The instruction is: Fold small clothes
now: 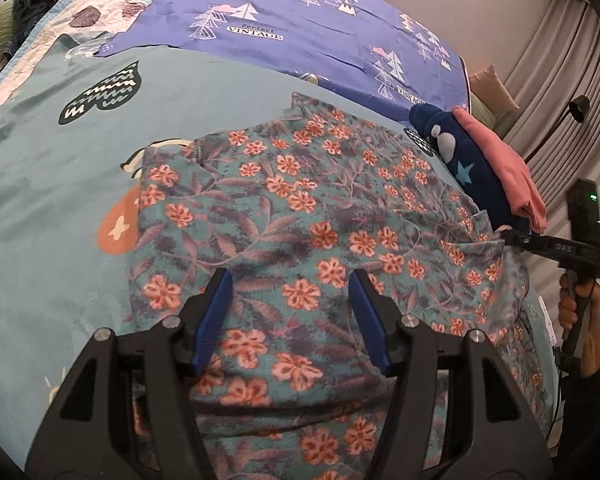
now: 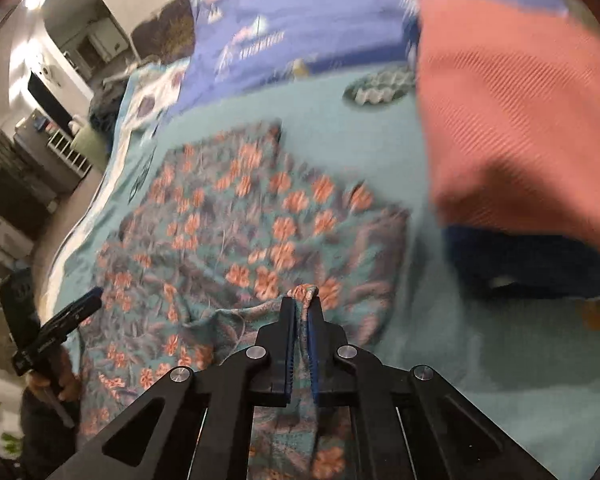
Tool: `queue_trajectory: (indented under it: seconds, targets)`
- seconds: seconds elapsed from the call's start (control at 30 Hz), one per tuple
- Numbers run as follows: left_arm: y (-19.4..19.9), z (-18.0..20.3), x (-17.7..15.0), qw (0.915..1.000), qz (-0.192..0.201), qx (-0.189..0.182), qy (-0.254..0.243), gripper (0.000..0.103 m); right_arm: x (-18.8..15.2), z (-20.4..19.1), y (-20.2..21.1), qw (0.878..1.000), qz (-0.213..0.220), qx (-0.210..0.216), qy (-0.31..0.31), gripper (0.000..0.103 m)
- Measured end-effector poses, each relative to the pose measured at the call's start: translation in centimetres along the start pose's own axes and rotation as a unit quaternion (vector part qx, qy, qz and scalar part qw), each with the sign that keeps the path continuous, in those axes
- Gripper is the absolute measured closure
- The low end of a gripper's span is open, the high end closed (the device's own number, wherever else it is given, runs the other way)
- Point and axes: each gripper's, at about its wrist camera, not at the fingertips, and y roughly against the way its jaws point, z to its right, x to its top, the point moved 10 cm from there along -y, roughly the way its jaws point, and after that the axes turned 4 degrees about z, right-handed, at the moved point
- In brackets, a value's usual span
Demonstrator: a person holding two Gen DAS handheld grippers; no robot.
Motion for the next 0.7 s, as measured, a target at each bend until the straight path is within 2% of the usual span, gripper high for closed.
queue_trajectory:
  seconds: [0.1,0.27,0.33,0.4,0.47,0.5,0.6,0.63,0.7]
  targets:
    - [0.2,-0.6,-0.1,0.9999,-0.003,0.002,0.014,0.041,0.3,0.7,1.5,1.0,0.018,-0.016,0.003,0.099]
    - [1.2,-2.2,-0.6,0.9991,0.002,0.013,0.04,0.042,-1.9,2.6,-1.8,0.998,-0.023,-0.058,0.01,0.097]
    - [1.9,-2.6,-0.9,0.999,0.001,0.012,0.044,0.042,-2.1,2.7,-1.8,0.998,-0.014,-0.065,0.009,0.095]
    - [2.5,-2.7,-0.9,0.9989,-0.002,0.007,0.047,0.042,-1.8,2.8,-0.8,0.997,-0.001,-0.072,-0.005,0.085]
    - [3.0,-2.7,-0.7,0.9988,-0.001,0.003,0.049,0.042,-1.4,2.7,0.7,0.996,0.021,-0.087,-0.007,0.064]
    - [3.3,-2.6,-0.6,0.9988,0.003,0.003,0.048,0.041,-1.2,2.3,1.6,0.995,0.035,-0.089,0.001,0.062]
    - [3.5,-1.9,-0.7,0.9994,0.008,0.002,0.033,0.041,-1.7,-0.6,3.1,0.996,0.056,-0.055,0.041,0.061]
    - [3.4,-1.7,-0.8,0.9996,0.006,0.0,0.027,0.041,-2.5,-2.0,3.0,0.996,0.051,-0.035,0.064,0.061]
    - [2.9,-1.2,-1.5,1.0,-0.004,0.004,0.006,0.041,-4.2,-3.1,1.9,0.993,0.024,-0.043,0.105,0.062]
